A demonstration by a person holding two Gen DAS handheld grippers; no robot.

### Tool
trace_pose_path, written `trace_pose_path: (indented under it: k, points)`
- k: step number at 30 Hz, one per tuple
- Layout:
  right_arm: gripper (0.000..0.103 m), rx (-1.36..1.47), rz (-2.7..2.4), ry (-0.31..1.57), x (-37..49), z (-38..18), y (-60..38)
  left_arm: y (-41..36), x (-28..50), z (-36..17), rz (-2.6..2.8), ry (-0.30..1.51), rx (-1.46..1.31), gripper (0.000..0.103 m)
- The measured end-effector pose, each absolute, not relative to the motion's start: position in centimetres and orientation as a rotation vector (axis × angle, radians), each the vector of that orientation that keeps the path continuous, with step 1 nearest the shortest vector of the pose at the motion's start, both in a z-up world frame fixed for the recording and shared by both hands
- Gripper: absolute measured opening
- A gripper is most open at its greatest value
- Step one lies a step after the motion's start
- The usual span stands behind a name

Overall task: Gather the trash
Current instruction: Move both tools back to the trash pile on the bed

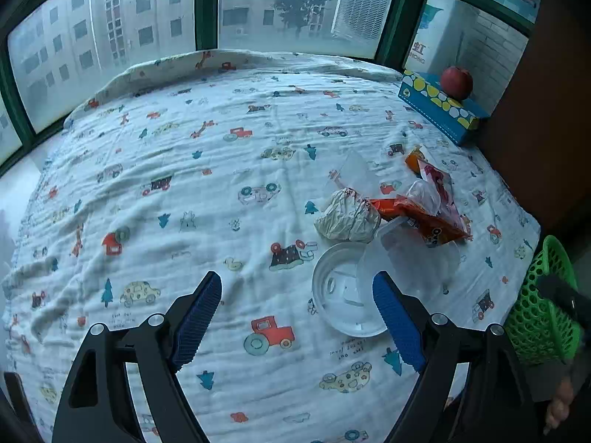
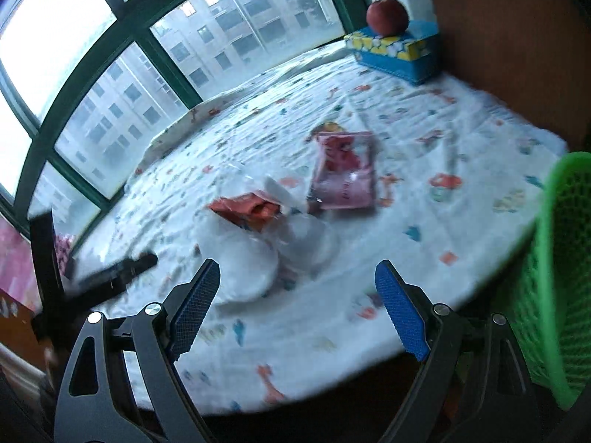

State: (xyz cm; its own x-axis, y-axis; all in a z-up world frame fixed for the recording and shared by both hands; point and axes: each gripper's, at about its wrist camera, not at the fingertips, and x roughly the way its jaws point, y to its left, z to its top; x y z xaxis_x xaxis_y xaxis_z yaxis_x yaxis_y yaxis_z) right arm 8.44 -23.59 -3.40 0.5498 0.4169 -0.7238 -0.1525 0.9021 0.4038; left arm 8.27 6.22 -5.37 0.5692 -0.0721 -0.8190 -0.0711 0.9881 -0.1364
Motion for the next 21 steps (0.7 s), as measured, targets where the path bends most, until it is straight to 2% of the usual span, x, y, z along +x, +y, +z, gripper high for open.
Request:
trace_pose_path:
  k: [7, 21]
  points:
    - [0.078, 0.373, 0.392, 0.969, 13.6, -3.9, -21.7, 5.7, 8.1, -6.0, -0.018, 0.981, -0.159, 0.081]
    - [0.072, 0.42, 0.389, 1.093, 21.5, -7.9, -18.8, 5.3, 8.3, -6.1, -0.038, 0.99, -0.166, 0.08]
